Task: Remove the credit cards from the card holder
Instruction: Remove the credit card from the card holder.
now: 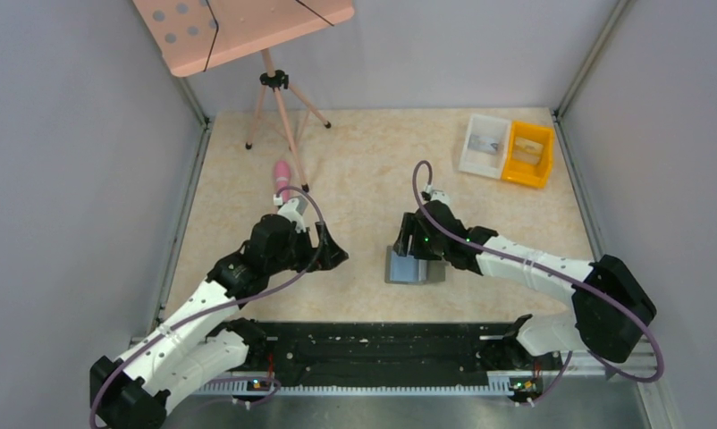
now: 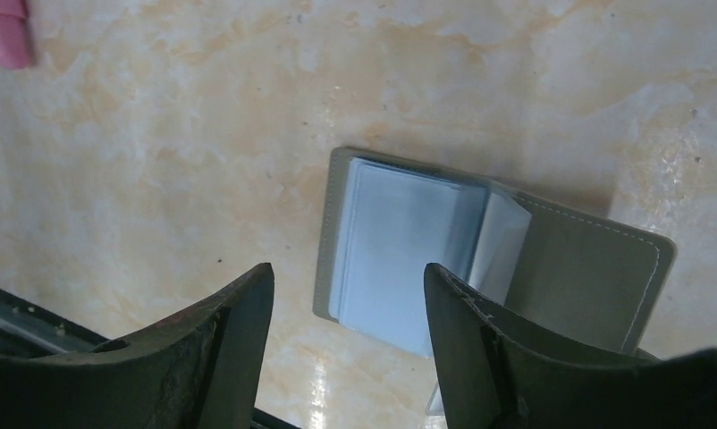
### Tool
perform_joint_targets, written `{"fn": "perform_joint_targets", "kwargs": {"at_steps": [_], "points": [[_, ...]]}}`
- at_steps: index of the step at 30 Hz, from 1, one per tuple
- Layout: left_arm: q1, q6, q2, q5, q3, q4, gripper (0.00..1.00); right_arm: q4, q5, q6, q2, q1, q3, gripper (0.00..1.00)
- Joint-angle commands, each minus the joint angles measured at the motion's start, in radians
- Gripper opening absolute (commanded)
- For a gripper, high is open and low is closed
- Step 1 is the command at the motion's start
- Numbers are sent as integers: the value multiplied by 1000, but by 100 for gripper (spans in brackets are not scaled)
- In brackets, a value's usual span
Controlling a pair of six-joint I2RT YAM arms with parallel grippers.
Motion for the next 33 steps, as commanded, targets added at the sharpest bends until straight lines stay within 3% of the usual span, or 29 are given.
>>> {"fn": "perform_joint_targets", "kwargs": {"at_steps": [1, 15, 26, 33], "points": [[3, -6, -41, -15, -13, 59, 89, 5, 74, 14, 29, 28, -16, 63], [3, -8, -60, -81, -17, 57, 88, 82, 97, 7, 100, 61, -95, 64], [3, -7, -32, -84, 0, 66, 87, 34, 191, 19, 186, 113, -66, 66], [3, -9, -38, -77, -13, 66, 86, 30, 203, 27, 238, 141, -53, 63]]}}
